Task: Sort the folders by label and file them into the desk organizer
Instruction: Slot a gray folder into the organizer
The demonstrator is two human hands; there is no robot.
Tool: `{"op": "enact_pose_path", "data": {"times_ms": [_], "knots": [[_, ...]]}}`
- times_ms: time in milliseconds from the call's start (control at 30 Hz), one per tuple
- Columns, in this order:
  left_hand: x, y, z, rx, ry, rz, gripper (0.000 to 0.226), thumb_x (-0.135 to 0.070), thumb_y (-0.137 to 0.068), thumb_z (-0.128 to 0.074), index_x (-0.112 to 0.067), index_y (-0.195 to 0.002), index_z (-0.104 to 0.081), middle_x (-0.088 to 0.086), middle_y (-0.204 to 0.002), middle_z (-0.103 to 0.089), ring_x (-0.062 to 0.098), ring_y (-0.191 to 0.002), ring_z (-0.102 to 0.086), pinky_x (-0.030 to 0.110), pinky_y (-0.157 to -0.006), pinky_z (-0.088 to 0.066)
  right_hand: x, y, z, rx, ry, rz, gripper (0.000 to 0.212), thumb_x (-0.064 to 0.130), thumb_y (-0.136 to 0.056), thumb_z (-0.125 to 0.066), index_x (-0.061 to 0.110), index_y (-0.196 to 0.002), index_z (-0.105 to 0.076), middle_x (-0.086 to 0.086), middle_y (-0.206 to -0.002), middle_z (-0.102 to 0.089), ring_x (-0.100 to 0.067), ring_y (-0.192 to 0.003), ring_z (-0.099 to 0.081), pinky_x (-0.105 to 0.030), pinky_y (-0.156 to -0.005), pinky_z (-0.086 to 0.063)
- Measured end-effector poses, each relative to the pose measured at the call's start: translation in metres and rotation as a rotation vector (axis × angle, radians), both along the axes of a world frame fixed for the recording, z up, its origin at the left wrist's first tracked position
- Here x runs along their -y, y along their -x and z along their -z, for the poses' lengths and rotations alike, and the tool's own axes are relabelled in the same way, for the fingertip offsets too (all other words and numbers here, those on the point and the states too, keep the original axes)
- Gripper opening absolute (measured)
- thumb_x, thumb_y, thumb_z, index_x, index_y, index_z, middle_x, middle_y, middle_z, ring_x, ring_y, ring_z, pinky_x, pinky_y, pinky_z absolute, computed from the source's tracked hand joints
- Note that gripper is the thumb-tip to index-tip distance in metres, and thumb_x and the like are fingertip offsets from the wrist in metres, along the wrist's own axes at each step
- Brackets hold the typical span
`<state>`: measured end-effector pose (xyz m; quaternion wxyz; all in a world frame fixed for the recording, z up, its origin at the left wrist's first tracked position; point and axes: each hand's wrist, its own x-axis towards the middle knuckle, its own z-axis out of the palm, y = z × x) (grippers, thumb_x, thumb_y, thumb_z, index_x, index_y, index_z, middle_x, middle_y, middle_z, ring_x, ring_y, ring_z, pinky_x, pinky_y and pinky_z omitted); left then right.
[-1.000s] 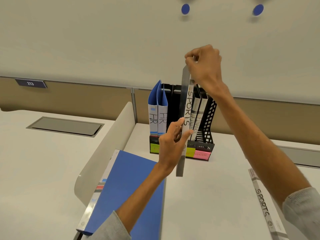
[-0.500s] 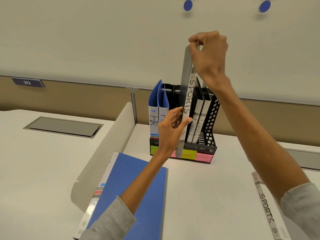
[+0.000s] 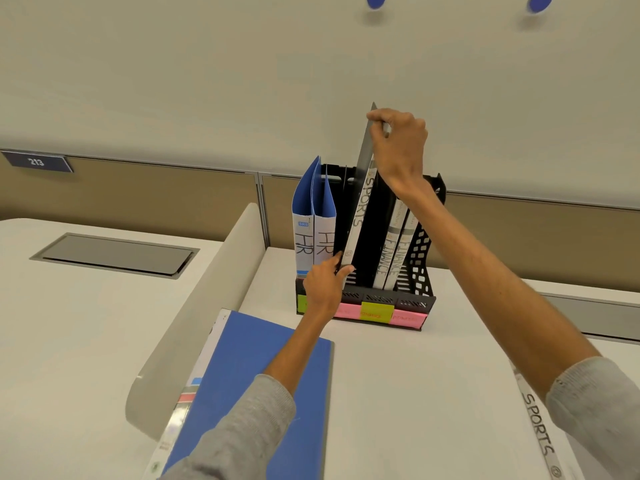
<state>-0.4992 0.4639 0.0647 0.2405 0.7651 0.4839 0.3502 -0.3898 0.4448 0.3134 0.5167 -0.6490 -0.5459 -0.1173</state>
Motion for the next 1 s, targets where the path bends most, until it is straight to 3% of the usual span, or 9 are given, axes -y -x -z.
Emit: {"op": "enact_pose_path", "data": {"times_ms": [100,200,333,467,667,767,867,933,1000], "knots": [[-0.006,-0.005,-0.006,-0.128,-0.012,-0.063,0.041,-0.051,-0.092,-0.055,-0.02,-0.116,-0.069,0.006,-0.093,-0.073,0.025,-0.085,-0.068,0.031,-0.058,-0.045,-0.005,0.004,0.003,0.03,-0.057,-0.042,0.025,0.009,-0.096,-0.054,0.005,-0.112,-0.072,-0.004,-0.111,-0.073,-0.013,-0.099,-0.07,-0.03,-0.092,-0.055],[-0.011,-0.006,-0.005,-0.159,0.011,-0.087,0.031,-0.042,-0.092,-0.062,-0.015,-0.104,-0.072,0.006,-0.09,-0.072,0.026,-0.082,-0.067,0.03,-0.059,-0.038,-0.008,0.013,0.017,0.054,-0.066,-0.069,0.025,0.008,-0.094,-0.055,0.006,-0.113,-0.071,-0.005,-0.109,-0.074,-0.013,-0.095,-0.07,-0.025,-0.091,-0.055],[-0.007,-0.005,0.014,-0.195,0.089,-0.098,0.024,-0.035,-0.091,-0.065,-0.011,-0.092,-0.07,0.008,-0.087,-0.072,0.029,-0.083,-0.067,0.033,-0.066,-0.046,-0.008,0.015,0.056,0.049,0.063,-0.081,0.028,0.006,-0.096,-0.052,0.003,-0.118,-0.069,-0.008,-0.109,-0.073,-0.014,-0.096,-0.07,0.001,-0.087,-0.039],[-0.001,0.0,0.026,-0.142,0.058,-0.125,0.029,-0.037,-0.093,-0.062,-0.012,-0.103,-0.072,0.008,-0.091,-0.073,0.029,-0.087,-0.066,0.035,-0.067,-0.047,-0.005,0.006,0.086,-0.037,0.19,-0.097,0.031,0.009,-0.097,-0.05,0.005,-0.123,-0.066,-0.008,-0.11,-0.073,-0.018,-0.095,-0.069,0.01,-0.075,-0.031],[0.009,-0.003,0.033,-0.008,0.037,-0.177,0.028,-0.035,-0.097,-0.057,-0.013,-0.105,-0.071,0.008,-0.105,-0.073,0.026,-0.098,-0.066,0.031,-0.068,-0.047,-0.008,0.0,0.088,0.0,0.362,-0.211,0.034,0.026,-0.102,-0.045,0.003,-0.112,-0.069,-0.017,-0.12,-0.067,-0.02,-0.124,-0.056,-0.027,-0.099,-0.036],[0.016,-0.002,0.035,0.065,0.047,-0.212,0.024,-0.031,-0.098,-0.056,-0.014,-0.106,-0.071,0.007,-0.105,-0.073,0.025,-0.097,-0.066,0.034,-0.073,-0.051,0.002,-0.003,0.086,-0.062,0.514,-0.326,0.049,0.036,-0.105,-0.036,0.016,-0.15,-0.036,-0.011,-0.15,-0.043,-0.022,-0.139,-0.04,-0.036,-0.113,-0.031],[0.031,0.0,0.037,0.154,0.076,-0.255,0.022,-0.032,-0.096,-0.059,-0.015,-0.103,-0.071,0.002,-0.093,-0.074,0.02,-0.089,-0.067,0.028,-0.068,-0.047,0.017,-0.009,0.092,-0.226,0.471,-0.443,0.054,0.029,-0.106,-0.035,0.018,-0.156,-0.015,-0.001,-0.159,-0.028,-0.015,-0.146,-0.027,-0.034,-0.119,-0.02],[0.046,0.001,0.038,0.172,0.11,-0.278,0.02,-0.034,-0.095,-0.061,-0.017,-0.1,-0.071,-0.002,-0.09,-0.074,0.016,-0.085,-0.066,0.024,-0.067,-0.041,0.032,-0.011,0.099,-0.299,0.332,-0.394,0.05,0.022,-0.105,-0.039,0.014,-0.153,-0.027,-0.001,-0.155,-0.037,-0.015,-0.142,-0.035,-0.034,-0.118,-0.028],[0.062,-0.001,0.041,0.161,0.138,-0.279,0.021,-0.038,-0.092,-0.063,-0.018,-0.089,-0.069,-0.005,-0.079,-0.07,0.014,-0.074,-0.063,0.024,-0.064,-0.038,0.053,-0.015,0.109,-0.393,0.126,-0.268,0.037,0.017,-0.103,-0.044,0.012,-0.139,-0.051,-0.004,-0.136,-0.058,-0.018,-0.124,-0.058,-0.035,-0.102,-0.05]]}}
